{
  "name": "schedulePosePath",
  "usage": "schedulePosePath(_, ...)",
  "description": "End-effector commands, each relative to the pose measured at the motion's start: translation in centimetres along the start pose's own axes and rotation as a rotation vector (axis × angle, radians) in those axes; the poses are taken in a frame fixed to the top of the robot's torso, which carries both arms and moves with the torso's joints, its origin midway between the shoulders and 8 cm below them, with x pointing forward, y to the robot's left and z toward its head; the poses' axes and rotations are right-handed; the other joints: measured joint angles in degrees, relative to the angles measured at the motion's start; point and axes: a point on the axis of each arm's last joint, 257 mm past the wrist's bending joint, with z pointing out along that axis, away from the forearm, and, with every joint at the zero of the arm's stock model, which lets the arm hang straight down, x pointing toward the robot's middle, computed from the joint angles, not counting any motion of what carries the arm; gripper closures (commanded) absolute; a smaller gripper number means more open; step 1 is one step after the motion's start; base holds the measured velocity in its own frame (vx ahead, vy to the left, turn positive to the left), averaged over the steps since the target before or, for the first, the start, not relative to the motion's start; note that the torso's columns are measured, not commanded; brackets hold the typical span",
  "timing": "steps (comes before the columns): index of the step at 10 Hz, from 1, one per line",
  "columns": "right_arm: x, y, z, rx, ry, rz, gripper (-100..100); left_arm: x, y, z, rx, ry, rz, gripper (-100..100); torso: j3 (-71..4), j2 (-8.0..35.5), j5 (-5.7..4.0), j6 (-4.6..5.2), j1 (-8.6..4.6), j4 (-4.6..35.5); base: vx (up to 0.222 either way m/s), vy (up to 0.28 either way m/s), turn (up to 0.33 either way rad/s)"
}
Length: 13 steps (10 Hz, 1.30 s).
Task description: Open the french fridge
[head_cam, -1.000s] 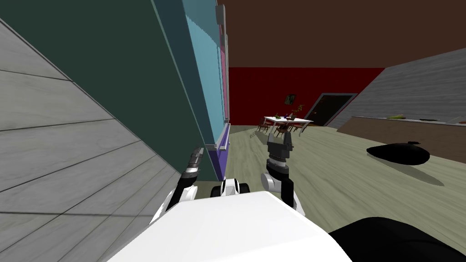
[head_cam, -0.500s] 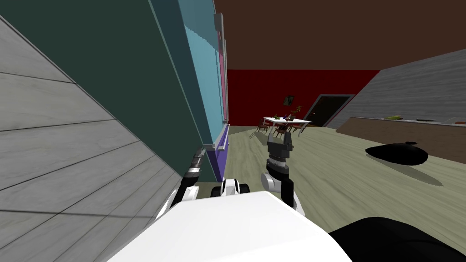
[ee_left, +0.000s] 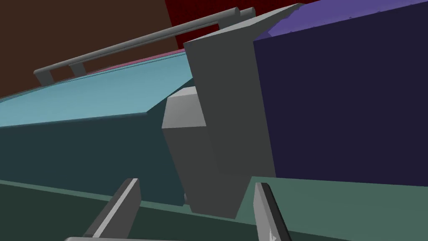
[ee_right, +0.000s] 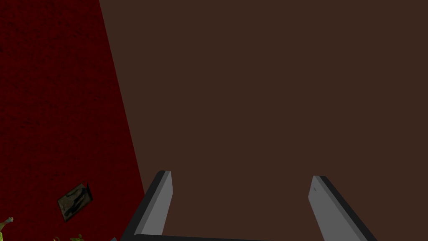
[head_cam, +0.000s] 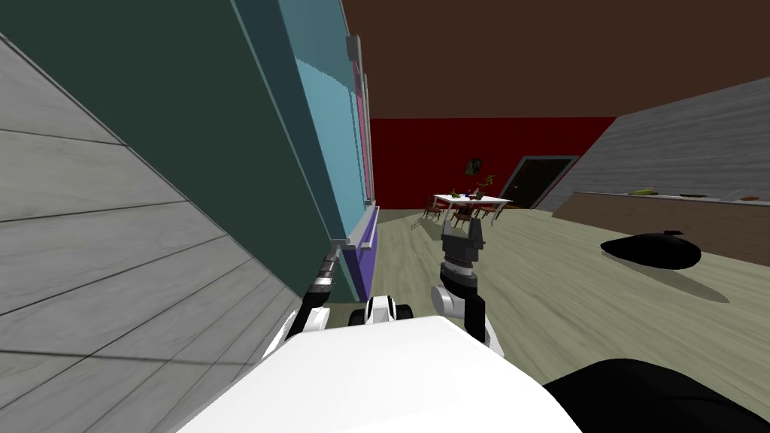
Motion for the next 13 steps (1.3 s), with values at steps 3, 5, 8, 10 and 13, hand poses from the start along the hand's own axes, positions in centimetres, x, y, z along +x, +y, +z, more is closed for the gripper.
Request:
schedulePosePath(3, 0.0, 0.0, 0.0, 0.000, 0.000, 0.000, 0, 1.1, 4.4, -0.7, -0.099, 0.025, 0.002, -100, 0.0, -0.1, -0.04, 0.07, -0.18, 0.0, 0.010, -0.039, -0.027)
schedulePosePath(5, 0.0, 0.0, 0.0, 0.000, 0.000, 0.000, 0, 1.4, 5.3, -0.8, -0.119, 0.029, 0.002, -100, 0.0, 0.0, -0.05, 0.01, -0.17, 0.0, -0.002, -0.046, -0.004)
schedulePosePath(8, 0.0, 0.0, 0.0, 0.000, 0.000, 0.000, 0, 1.9, 7.1, -1.1, -0.161, 0.037, -0.001, -100, -0.3, -0.6, 0.17, 0.13, 0.02, -0.4, 0.004, -0.040, -0.017)
schedulePosePath(10, 0.0, 0.0, 0.0, 0.000, 0.000, 0.000, 0, 2.3, 8.0, -1.3, -0.181, 0.040, -0.005, -100, -0.4, -0.9, 0.29, 0.14, 0.16, -0.7, 0.007, -0.039, -0.021)
schedulePosePath(13, 0.0, 0.0, 0.0, 0.000, 0.000, 0.000, 0, 2.3, 8.0, -1.3, -0.181, 0.040, -0.005, -100, -0.5, -1.1, 0.36, 0.19, 0.28, -0.7, -0.006, -0.006, 0.005)
